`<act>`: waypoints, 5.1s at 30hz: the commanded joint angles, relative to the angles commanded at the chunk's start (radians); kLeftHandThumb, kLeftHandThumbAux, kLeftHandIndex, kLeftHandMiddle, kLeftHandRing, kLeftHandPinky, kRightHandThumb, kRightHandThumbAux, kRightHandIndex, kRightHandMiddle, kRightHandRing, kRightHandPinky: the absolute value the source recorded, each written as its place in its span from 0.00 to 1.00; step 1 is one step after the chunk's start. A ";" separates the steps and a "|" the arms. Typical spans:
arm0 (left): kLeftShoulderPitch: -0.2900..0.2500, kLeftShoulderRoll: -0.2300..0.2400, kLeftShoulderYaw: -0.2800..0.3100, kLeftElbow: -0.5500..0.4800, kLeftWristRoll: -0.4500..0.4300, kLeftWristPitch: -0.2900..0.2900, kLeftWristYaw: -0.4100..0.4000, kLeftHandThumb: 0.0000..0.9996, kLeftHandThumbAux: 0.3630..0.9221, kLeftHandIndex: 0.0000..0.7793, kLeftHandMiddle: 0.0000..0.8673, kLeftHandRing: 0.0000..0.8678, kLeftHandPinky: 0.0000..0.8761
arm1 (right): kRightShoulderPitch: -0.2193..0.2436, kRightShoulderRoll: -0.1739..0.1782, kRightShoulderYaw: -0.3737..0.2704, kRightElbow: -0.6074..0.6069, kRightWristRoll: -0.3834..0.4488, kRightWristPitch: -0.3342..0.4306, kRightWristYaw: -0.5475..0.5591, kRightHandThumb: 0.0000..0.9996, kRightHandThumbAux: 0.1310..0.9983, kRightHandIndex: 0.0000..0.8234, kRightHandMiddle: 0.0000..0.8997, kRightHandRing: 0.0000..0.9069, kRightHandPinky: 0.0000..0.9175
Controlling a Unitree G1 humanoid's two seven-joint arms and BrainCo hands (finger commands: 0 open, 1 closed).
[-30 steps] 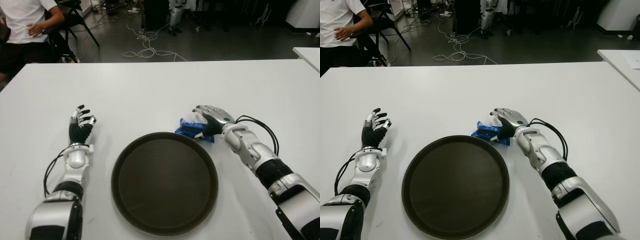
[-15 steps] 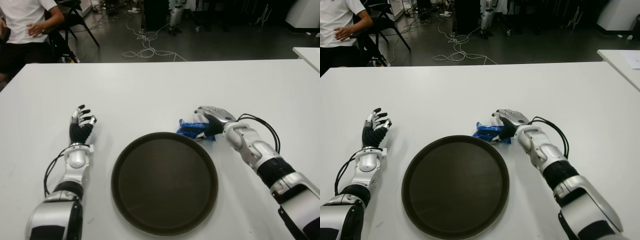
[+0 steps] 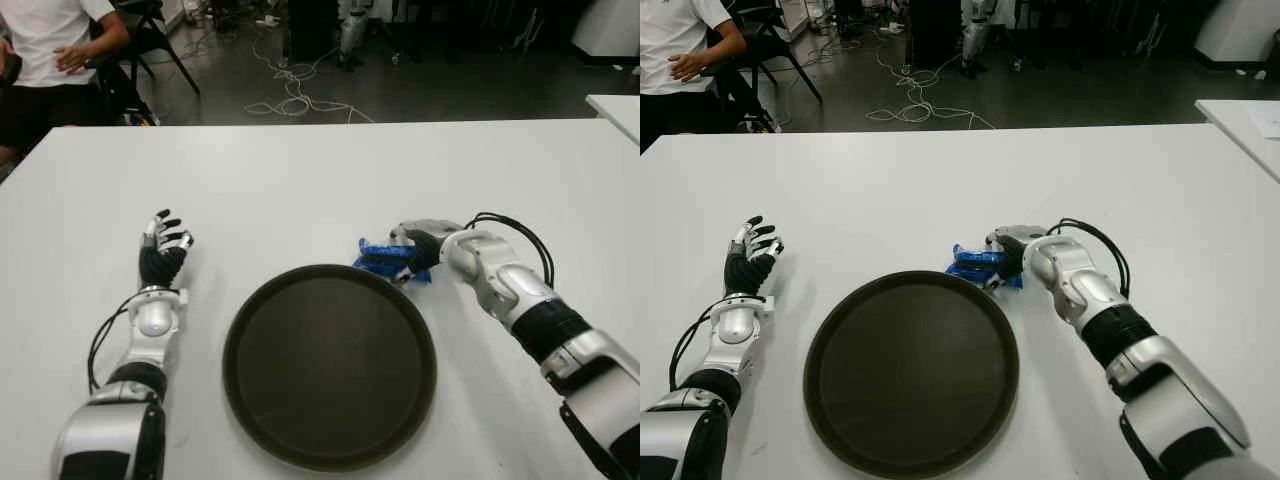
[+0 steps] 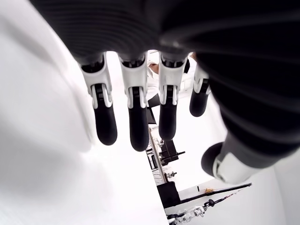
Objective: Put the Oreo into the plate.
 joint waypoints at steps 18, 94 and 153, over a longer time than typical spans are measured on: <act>0.001 -0.006 0.004 -0.002 -0.005 -0.008 0.000 0.30 0.50 0.20 0.28 0.31 0.36 | -0.021 -0.019 0.030 -0.003 -0.016 -0.009 0.058 0.00 0.45 0.03 0.15 0.15 0.21; 0.004 -0.017 -0.004 -0.017 0.000 -0.021 0.016 0.30 0.53 0.21 0.29 0.32 0.35 | -0.025 0.044 0.018 0.092 -0.006 -0.070 -0.050 0.00 0.50 0.01 0.09 0.18 0.26; 0.003 -0.015 -0.012 -0.016 0.006 -0.012 0.029 0.29 0.51 0.20 0.27 0.31 0.34 | -0.022 0.074 0.022 0.118 -0.008 -0.084 -0.157 0.00 0.54 0.02 0.01 0.01 0.00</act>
